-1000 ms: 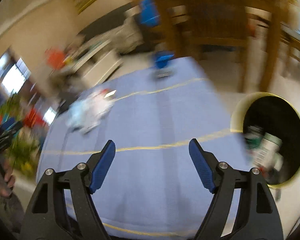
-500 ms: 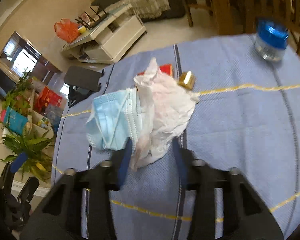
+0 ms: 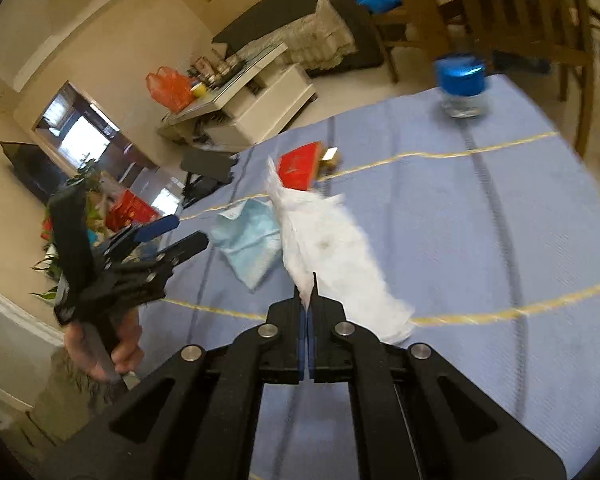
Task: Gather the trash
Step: 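Grasp the white tissue on the table with the right tool, then grasp the blue face mask with the left tool while the right tool holds the tissue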
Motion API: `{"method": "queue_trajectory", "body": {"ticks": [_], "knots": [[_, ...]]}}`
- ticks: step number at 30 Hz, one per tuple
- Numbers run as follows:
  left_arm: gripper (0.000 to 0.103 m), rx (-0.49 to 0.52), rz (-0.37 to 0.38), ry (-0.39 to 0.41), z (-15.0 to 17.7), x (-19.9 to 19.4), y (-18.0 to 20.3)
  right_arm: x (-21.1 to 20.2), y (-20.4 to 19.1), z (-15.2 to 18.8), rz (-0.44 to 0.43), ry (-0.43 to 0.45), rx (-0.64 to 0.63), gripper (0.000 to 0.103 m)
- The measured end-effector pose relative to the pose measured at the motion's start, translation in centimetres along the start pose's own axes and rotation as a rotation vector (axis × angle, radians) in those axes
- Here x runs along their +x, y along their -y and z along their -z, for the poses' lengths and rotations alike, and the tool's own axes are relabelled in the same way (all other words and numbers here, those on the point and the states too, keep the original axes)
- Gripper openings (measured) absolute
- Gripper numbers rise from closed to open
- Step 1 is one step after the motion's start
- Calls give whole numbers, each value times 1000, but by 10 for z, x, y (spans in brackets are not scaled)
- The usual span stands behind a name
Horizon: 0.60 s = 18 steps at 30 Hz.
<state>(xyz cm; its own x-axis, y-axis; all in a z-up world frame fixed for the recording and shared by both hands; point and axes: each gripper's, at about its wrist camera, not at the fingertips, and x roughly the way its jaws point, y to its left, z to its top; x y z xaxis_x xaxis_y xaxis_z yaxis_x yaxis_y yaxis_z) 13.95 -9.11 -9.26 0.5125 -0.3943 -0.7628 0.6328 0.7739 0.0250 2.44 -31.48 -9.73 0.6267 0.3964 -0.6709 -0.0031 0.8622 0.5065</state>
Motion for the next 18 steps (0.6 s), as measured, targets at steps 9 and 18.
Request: {"method": "queue_trajectory", "body": {"ticks": [9, 18], "knots": [[84, 61, 68, -35, -6, 28, 3, -58, 36, 37, -16, 84, 88, 1], [51, 81, 1, -61, 1, 35, 6, -54, 19, 50, -12, 65, 66, 1]]}}
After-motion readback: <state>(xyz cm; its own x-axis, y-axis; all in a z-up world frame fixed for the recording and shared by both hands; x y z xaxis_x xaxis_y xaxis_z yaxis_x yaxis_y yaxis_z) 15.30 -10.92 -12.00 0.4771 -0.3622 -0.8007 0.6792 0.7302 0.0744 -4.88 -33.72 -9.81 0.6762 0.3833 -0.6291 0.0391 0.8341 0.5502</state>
